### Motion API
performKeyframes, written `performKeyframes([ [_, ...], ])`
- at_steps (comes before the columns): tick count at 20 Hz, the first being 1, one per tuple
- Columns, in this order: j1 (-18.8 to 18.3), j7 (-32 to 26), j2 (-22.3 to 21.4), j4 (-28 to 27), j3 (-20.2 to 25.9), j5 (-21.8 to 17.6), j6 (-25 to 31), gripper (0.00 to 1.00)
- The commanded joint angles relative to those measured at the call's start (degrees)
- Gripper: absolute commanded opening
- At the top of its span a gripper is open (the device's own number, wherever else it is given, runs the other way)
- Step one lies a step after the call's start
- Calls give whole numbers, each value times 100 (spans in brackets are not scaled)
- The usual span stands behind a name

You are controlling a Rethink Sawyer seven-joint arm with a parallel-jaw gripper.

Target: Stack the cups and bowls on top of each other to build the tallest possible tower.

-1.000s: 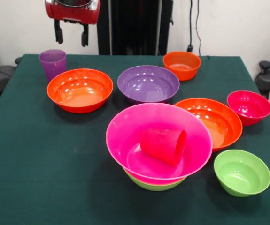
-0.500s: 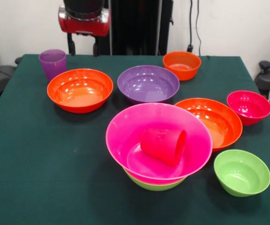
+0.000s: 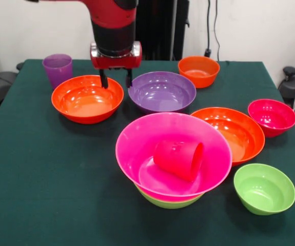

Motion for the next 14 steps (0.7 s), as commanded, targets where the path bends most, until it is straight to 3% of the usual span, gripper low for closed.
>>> performKeyframes([
  [1, 187, -434, 678, -559, 503, -89, -472, 100],
  [14, -23, -576, 724, -509, 265, -455, -560, 100],
])
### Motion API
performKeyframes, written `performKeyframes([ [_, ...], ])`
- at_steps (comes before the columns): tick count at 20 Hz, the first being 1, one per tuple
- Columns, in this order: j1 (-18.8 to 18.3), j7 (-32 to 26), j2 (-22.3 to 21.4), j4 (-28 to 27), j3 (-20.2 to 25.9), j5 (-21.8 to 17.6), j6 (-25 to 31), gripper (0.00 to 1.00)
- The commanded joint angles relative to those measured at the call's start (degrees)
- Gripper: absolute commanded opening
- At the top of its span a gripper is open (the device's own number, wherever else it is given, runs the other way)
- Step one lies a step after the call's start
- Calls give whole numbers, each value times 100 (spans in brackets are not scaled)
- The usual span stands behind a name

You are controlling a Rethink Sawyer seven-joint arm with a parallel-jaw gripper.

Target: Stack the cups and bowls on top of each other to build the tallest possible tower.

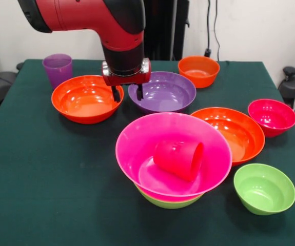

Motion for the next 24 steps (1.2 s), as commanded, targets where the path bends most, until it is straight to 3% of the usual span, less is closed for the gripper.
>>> performKeyframes([
  [1, 9, -535, 136, -324, 105, -502, -447, 100],
  [13, 48, -316, -276, -244, -405, -920, -151, 100],
  [24, 102, 143, 251, -168, -734, -1375, -962, 100],
])
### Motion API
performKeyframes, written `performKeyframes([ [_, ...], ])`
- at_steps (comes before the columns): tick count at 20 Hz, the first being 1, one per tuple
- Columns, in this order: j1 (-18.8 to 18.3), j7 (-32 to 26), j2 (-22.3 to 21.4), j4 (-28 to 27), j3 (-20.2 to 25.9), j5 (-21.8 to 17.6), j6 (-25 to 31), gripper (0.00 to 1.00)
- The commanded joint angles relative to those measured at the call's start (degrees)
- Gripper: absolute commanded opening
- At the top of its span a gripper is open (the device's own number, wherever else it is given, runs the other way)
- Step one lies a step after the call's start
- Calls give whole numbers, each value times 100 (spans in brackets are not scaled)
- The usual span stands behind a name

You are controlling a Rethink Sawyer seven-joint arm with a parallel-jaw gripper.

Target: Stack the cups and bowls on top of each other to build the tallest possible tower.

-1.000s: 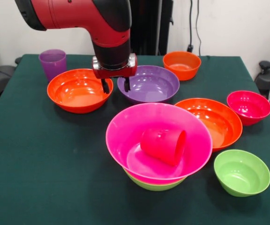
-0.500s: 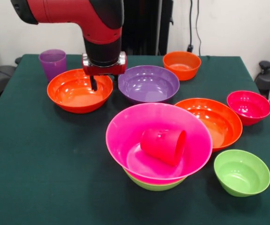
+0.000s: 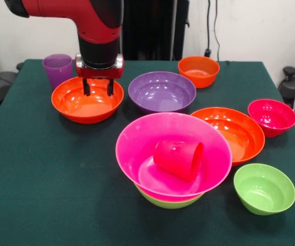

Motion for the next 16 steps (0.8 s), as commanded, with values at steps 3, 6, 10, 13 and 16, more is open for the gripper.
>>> performKeyframes([
  [3, 115, 140, 623, -213, -259, -669, -927, 100],
  [6, 70, 124, 770, -243, -235, -627, -1107, 100],
  [10, 0, 32, 860, -233, -166, -501, -1275, 100],
  [13, -13, -18, 987, -278, -98, -465, -1449, 100],
  [16, 23, -1, 1029, -270, -33, -419, -1551, 100],
])
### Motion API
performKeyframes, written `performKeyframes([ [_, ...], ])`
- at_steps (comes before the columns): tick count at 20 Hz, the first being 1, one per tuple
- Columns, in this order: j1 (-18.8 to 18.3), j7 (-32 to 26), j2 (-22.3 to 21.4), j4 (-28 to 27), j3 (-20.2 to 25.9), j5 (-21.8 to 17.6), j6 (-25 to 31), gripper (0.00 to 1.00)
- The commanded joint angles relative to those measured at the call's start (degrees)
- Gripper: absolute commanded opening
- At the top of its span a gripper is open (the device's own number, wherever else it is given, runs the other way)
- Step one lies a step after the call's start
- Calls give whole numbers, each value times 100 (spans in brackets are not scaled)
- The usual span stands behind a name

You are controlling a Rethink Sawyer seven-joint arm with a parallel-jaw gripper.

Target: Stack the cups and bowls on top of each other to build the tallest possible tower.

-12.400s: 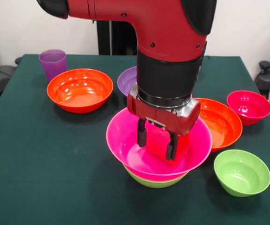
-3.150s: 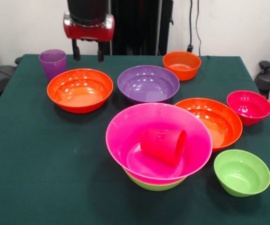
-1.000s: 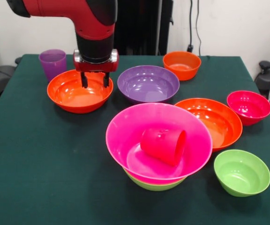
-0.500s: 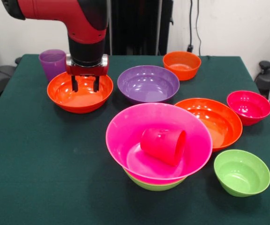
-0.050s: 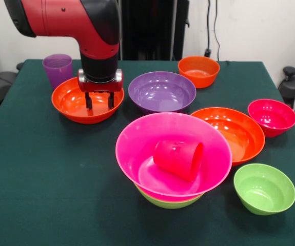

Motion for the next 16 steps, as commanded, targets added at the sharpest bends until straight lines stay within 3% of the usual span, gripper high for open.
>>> performKeyframes([
  [1, 77, 12, 429, -261, 260, -193, -615, 100],
  [16, 55, -99, 191, -154, 427, -17, -413, 100],
])
